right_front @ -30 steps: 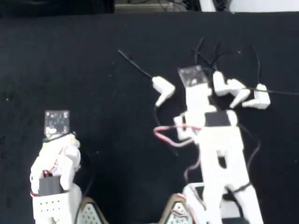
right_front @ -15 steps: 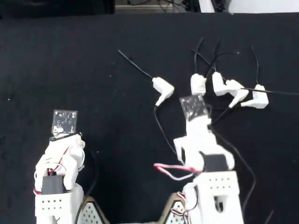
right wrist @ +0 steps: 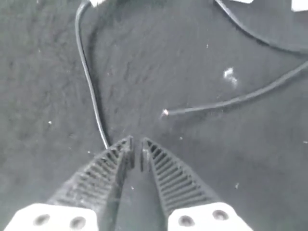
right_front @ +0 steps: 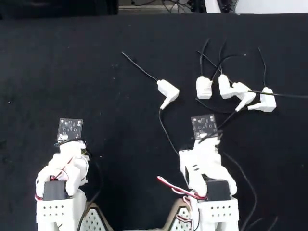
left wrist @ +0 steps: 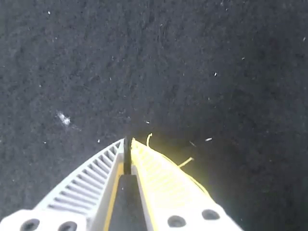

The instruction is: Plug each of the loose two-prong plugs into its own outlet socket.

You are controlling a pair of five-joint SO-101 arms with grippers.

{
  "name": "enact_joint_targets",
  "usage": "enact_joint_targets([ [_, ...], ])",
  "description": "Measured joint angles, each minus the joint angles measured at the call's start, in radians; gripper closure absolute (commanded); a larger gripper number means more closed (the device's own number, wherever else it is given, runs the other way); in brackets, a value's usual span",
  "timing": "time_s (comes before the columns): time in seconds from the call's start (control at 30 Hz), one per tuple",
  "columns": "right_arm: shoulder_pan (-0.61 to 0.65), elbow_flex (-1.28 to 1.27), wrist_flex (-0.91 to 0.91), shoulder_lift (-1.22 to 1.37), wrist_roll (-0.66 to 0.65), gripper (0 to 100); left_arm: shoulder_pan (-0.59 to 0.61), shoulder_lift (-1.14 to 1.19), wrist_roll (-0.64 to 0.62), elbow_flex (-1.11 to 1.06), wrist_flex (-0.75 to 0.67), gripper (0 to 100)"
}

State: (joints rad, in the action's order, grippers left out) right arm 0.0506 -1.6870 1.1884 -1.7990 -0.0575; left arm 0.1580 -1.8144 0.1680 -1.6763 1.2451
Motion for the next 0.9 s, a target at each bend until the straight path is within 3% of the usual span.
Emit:
enact_joint_targets([
  [0.23, 0.000, 0.000, 0.098, 0.000, 0.014, 98.6, -0.005, -0.002, 0.000, 0.000, 0.005, 97],
  [0.9, 0.000, -0.002, 0.103, 0.000, 0.014, 98.6, -0.003, -0.002, 0.000, 0.000, 0.005, 97],
])
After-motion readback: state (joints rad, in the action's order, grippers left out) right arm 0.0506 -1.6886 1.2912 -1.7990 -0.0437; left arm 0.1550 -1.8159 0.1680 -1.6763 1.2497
